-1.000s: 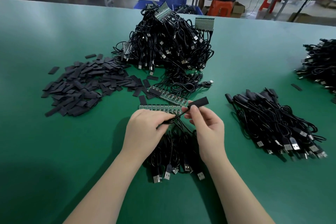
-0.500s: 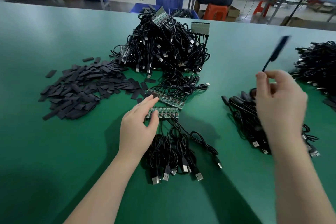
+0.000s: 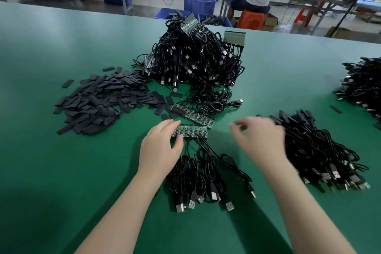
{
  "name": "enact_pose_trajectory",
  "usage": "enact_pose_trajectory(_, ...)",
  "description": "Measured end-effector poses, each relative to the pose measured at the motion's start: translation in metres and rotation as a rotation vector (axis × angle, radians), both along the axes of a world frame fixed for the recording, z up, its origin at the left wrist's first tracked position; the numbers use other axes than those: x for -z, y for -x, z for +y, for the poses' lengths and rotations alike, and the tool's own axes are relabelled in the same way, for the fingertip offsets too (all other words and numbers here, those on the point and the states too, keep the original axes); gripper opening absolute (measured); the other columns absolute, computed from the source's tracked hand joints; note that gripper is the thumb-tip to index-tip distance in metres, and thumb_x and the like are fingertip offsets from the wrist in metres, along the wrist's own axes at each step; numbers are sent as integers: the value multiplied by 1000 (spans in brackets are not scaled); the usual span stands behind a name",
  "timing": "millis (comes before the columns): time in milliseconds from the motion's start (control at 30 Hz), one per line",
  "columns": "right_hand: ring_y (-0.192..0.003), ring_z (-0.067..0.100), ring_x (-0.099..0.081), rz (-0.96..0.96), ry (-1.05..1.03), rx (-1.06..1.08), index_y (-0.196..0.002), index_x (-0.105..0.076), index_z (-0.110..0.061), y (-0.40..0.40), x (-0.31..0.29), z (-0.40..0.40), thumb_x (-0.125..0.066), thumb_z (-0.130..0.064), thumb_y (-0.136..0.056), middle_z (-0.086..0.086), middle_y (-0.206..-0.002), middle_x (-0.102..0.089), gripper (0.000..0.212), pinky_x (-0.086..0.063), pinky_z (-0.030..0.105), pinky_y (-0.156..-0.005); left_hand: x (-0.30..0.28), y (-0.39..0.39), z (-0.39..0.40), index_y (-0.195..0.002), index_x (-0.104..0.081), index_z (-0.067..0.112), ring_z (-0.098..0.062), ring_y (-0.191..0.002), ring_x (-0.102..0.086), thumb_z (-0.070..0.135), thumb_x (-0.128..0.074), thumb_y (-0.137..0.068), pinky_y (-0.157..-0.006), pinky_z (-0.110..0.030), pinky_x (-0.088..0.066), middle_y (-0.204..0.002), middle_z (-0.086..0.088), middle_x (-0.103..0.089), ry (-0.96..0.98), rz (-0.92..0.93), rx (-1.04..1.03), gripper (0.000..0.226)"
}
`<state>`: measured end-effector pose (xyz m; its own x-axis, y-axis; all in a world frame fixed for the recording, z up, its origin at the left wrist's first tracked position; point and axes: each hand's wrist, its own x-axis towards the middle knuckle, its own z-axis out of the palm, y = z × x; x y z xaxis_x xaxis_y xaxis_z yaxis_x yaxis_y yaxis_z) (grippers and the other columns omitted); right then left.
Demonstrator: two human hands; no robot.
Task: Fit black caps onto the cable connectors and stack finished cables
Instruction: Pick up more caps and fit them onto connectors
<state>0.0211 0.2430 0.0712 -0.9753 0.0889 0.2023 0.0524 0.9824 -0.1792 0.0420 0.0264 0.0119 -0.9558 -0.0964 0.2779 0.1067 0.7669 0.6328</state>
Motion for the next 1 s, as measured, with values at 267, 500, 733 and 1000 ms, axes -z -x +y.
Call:
enact_pose_trajectory(267, -98, 29, -61, -234, 199, 40, -101, -71, -17, 12, 35, -67, -53, -55, -93, 7, -107, -64, 43, -53, 35, -82, 1, 0, 2, -131, -61, 21, -12, -125, -52, 24, -58, -94, -104, -35, -43, -133, 6, -60, 38, 35, 25, 37)
enact_pose_trajectory(500, -79, -2, -62, 26, 900, -121, -93, -62, -30, 2, 37, -68, -80, -29, -81, -15, -84, -66, 21, -47, 11, -69, -3, -3, 5, -140, -52, 26, -15, -134, -43, 36, -59, -94, -110, -38, -28, -143, 7, -50, 127, 129, -33, 47)
enact_pose_trajectory(733, -74, 2, -64, 152, 979, -312, -85, -67, -29, -14, 37, -65, -78, -18, -84, -17, -81, -69, 16, -46, 10, -69, -8, -2, 3, -114, -66, 21, -11, -114, -55, 29, -68, -89, -102, -30, -33, -117, 9, -65, 43, 288, 8, 27)
enact_pose_trajectory(1000, -82, 8, -66, 423, 650, -409, -89, -76, -19, -17, 39, -68, -81, -19, -81, -14, -85, -71, 9, -55, 28, -77, -17, -3, -6, -97, -70, 21, -6, -98, -53, 15, -76, -81, -92, -20, -38, -96, 14, -64, -28, 282, 91, 18)
